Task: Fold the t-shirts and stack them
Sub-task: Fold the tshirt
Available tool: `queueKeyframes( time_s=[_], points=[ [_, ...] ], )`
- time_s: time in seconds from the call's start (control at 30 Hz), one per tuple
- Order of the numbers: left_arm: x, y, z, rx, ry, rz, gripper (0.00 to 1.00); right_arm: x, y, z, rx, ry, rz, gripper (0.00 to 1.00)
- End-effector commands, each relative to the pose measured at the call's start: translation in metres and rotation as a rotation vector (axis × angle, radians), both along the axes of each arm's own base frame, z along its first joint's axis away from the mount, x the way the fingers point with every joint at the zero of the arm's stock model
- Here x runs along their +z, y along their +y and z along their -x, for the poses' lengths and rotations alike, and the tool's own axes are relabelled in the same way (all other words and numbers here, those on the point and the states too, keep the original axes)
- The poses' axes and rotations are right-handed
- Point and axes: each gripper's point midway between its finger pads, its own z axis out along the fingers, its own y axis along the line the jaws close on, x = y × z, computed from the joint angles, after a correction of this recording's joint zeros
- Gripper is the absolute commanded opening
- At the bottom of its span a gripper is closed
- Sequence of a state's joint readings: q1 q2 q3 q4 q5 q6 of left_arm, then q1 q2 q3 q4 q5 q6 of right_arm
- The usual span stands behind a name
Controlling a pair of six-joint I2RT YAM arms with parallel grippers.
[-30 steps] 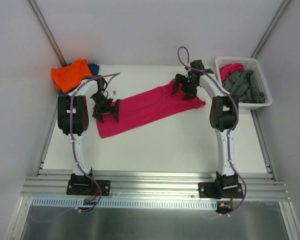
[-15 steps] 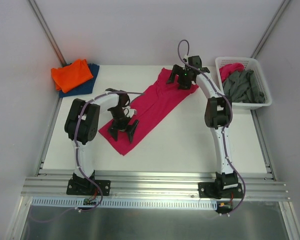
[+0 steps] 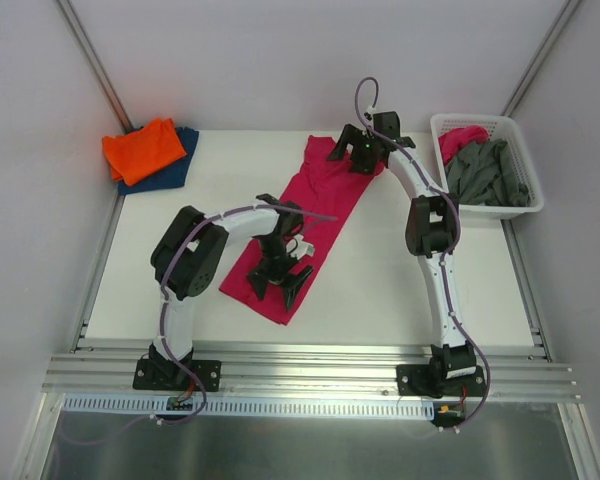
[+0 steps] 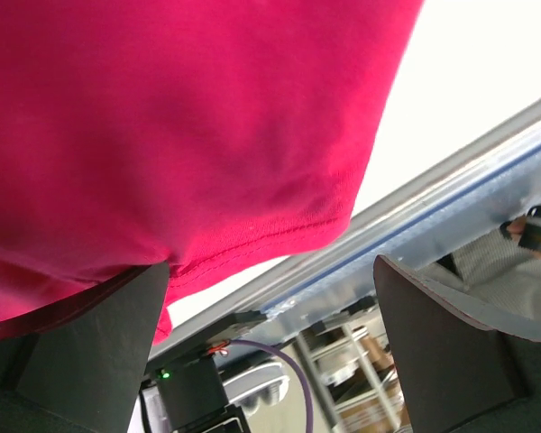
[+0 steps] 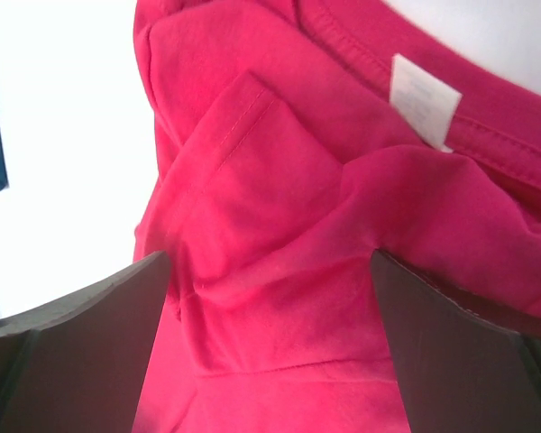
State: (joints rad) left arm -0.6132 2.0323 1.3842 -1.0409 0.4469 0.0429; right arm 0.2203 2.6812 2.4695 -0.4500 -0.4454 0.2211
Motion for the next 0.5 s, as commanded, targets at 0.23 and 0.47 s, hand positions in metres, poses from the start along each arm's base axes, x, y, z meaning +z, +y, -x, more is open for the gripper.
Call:
queueKeyframes(
  time_s=[0.23,0.47],
  points=[
    [-0.002,-0.050,0.031,-0.115,0.056,0.057,0.99,-0.019,0.013,0.001,-0.007,0.035,-0.014,1.00],
    [-0.008,-0.069,0.024,-0.122,0.065,0.075,0.99,-0.018,0.034,0.005,0.016,0.026,-0.029,1.00]
  ],
)
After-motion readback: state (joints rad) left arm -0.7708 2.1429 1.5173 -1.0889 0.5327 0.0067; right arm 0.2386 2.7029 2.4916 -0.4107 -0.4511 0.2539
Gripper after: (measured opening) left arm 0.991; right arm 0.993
